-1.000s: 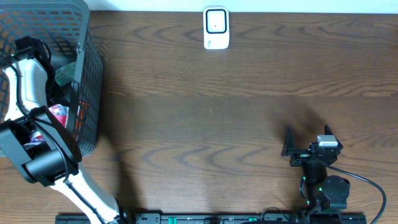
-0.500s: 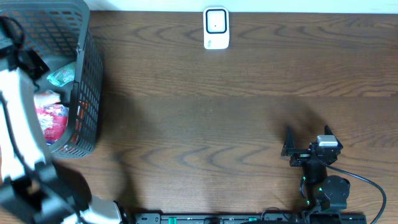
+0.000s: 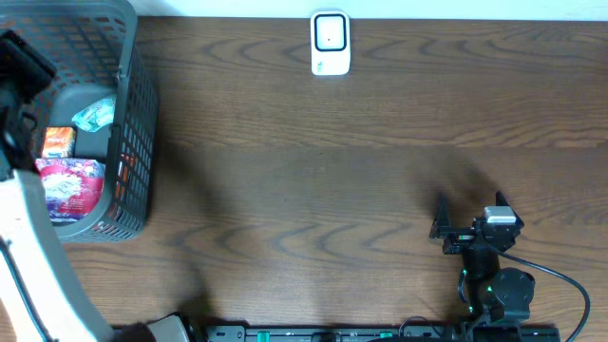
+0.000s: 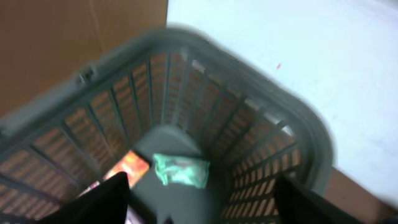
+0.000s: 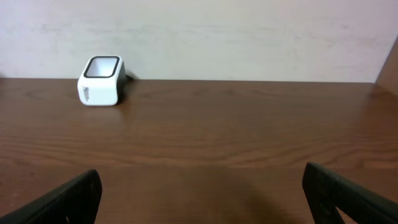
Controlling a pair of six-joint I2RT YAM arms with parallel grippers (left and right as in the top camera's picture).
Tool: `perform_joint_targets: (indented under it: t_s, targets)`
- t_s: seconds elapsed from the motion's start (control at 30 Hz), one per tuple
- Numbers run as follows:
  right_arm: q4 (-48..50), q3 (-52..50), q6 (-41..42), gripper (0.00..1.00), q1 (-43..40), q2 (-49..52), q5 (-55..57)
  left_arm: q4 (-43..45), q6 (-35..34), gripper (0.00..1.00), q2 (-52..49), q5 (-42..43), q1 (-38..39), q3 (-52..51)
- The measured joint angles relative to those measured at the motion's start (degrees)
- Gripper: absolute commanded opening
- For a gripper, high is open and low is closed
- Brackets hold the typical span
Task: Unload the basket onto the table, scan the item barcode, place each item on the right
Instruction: 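Lower the left gripper into the basket and grasp the green wrapper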
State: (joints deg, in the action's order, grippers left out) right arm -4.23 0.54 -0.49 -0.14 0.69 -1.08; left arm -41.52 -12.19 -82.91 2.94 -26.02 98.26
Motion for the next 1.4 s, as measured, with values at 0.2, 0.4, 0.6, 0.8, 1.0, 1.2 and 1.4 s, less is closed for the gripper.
perform_joint_targets:
  t_s: [0.2, 0.4, 0.6, 0.8, 1.0, 1.2, 1.4]
  targets:
    - [0.0, 0.0, 0.0, 0.99, 0.0, 0.0, 0.0, -2.0, -0.1, 1.0, -10.6, 0.2, 1.2, -1.3]
    - [0.0, 0.0, 0.0, 0.99, 0.0, 0.0, 0.0, 0.3, 2.4, 0.98, -19.7, 0.4, 3.0, -1.4]
    - [0.0, 0.0, 0.0, 0.99, 0.0, 0.0, 0.0, 5.0, 6.8, 0.98, -26.8, 0.6, 3.0, -1.4]
    - [0.0, 0.0, 0.0, 0.99, 0.0, 0.0, 0.0, 13.6, 9.3, 0.98, -33.5, 0.6, 3.0, -1.4]
    - [0.0, 0.0, 0.0, 0.99, 0.0, 0.0, 0.0, 15.9, 16.4, 0.98, -38.5, 0.6, 3.0, -1.4]
    - [0.0, 0.0, 0.0, 0.99, 0.0, 0.0, 0.0, 14.5, 23.6, 0.98, -42.4, 0.5, 3.0, -1.4]
    - [0.0, 0.0, 0.0, 0.99, 0.0, 0.0, 0.0, 12.3, 26.4, 0.61, -43.6, 0.5, 3.0, -1.4]
